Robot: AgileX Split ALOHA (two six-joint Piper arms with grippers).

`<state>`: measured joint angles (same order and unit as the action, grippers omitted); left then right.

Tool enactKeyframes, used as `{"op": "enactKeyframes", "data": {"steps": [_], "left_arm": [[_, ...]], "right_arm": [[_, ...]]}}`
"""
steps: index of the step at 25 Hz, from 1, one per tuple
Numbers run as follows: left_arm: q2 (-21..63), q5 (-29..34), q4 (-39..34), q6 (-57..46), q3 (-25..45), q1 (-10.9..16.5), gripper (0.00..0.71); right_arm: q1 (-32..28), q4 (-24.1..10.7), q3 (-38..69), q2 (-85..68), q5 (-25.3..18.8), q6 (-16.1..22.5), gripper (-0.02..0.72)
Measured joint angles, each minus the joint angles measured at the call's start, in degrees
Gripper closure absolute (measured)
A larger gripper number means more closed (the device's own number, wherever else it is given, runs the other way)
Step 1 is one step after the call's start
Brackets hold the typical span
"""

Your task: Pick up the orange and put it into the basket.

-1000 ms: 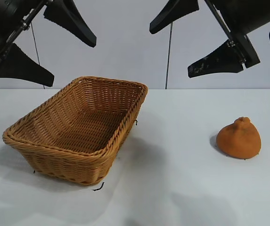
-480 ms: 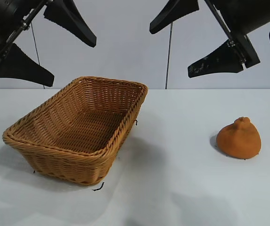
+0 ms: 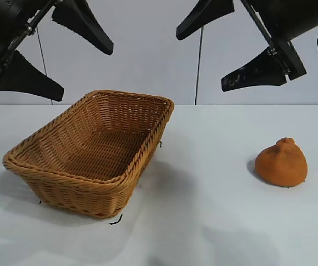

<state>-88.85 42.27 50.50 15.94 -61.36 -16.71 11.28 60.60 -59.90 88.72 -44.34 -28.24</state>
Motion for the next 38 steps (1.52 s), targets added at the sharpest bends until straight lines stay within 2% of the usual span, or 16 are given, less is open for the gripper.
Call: {"op": "enactKeyframes", "data": {"steps": [3,7,9,12,14,20,22,26,29,34,38], "left_arm": [[0.91,0.56,-0.37,-0.41,0.00,0.00,0.037],[4.75,1.95,-3.47,-6.21,0.99,-0.10,0.037],[7.23,2.56,-4.77,-8.67,2.53,-1.31,0.037],[11.40,2.29,-7.54,-14.10,6.13,-5.05,0.037],[13.33,0.68,-10.64,-21.23,8.35,-7.97,0.037],[12.79,-4.44,-28.08,-49.06,9.58,-18.22,0.037],[12.26,-5.40,-35.74,-60.90,9.58,-20.01,0.037],[10.48,-5.88,-49.37,-82.07,9.58,-20.36,0.037],[7.93,-5.88,-53.84,-91.70,9.58,-20.36,0.037],[1.64,-7.37,-54.66,-97.20,8.97,-20.36,0.037],[-3.28,-6.90,-54.71,-98.03,4.38,-19.81,0.037]], "right_arm": [[0.00,0.00,0.00,0.00,0.04,0.00,0.008],[0.00,0.00,0.00,0.00,0.11,0.00,0.008],[0.00,0.00,0.00,0.00,0.18,0.00,0.008],[0.00,0.00,0.00,0.00,0.18,0.06,0.008],[0.00,0.00,0.00,0.00,0.18,0.06,0.008],[0.00,0.00,0.00,0.00,0.20,0.06,0.008],[0.00,0.00,0.00,0.00,0.20,0.06,0.008],[0.00,0.00,0.00,0.00,0.20,0.06,0.008],[0.00,0.05,0.00,0.00,0.20,0.06,0.008],[0.00,0.05,0.00,0.00,0.20,0.06,0.008],[0.00,0.00,0.00,0.00,0.20,0.06,0.008]]}}
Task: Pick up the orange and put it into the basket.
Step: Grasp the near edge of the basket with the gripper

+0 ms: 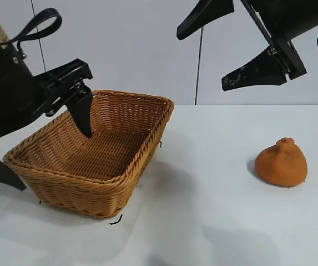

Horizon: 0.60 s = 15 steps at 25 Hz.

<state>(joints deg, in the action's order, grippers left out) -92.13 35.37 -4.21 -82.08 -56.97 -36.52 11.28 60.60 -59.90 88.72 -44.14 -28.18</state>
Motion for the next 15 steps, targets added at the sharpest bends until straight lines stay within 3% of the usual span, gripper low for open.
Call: {"op": "enactKeyframes", "data": {"steps": [6,10,15], "left_arm": [[-3.79,3.32,-0.35,-2.20,-3.97,3.26,0.037],[-3.80,5.12,-0.39,-4.72,-2.74,3.46,0.037],[-3.80,2.51,-0.39,-8.46,0.97,3.46,0.037]], "right_arm": [[0.00,0.00,0.00,0.00,-0.10,0.00,0.008],[0.00,0.00,0.00,0.00,-0.23,0.00,0.008],[0.00,0.00,0.00,0.00,-0.23,0.00,0.008]]}}
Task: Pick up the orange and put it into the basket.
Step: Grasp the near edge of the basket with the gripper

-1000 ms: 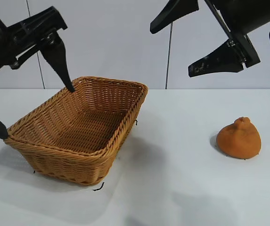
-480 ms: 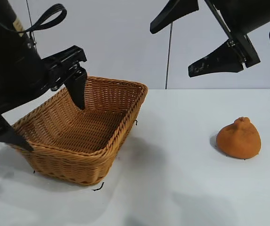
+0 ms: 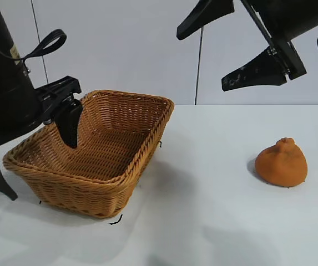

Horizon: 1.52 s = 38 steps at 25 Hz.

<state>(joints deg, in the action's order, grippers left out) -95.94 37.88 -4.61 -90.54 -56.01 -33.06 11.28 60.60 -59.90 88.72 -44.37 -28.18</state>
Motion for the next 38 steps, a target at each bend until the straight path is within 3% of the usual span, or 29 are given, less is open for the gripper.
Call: {"op": "enactKeyframes", "data": {"steps": [5,10,28,30,33,38], "left_arm": [[0.00,-5.18,0.00,-1.57,1.11,1.95,0.042],[0.00,-5.86,-1.46,-1.35,1.17,3.90,0.058],[-9.68,-10.26,1.33,1.64,1.17,3.52,0.063],[-9.68,-10.67,1.38,1.64,1.17,3.52,0.093],[-9.68,-10.67,1.38,1.64,1.17,3.52,0.199],[-9.68,-10.67,1.38,1.64,1.17,3.52,0.459]], "right_arm": [[0.00,0.00,0.00,0.00,0.00,0.00,0.008],[0.00,0.00,0.00,0.00,0.00,0.00,0.008],[0.00,-0.06,0.00,0.00,0.13,0.00,0.008],[0.00,-0.06,0.00,0.00,0.25,0.00,0.008],[0.00,-0.06,0.00,0.00,0.43,0.00,0.008],[0.00,-0.06,0.00,0.00,0.50,0.00,0.008]]}}
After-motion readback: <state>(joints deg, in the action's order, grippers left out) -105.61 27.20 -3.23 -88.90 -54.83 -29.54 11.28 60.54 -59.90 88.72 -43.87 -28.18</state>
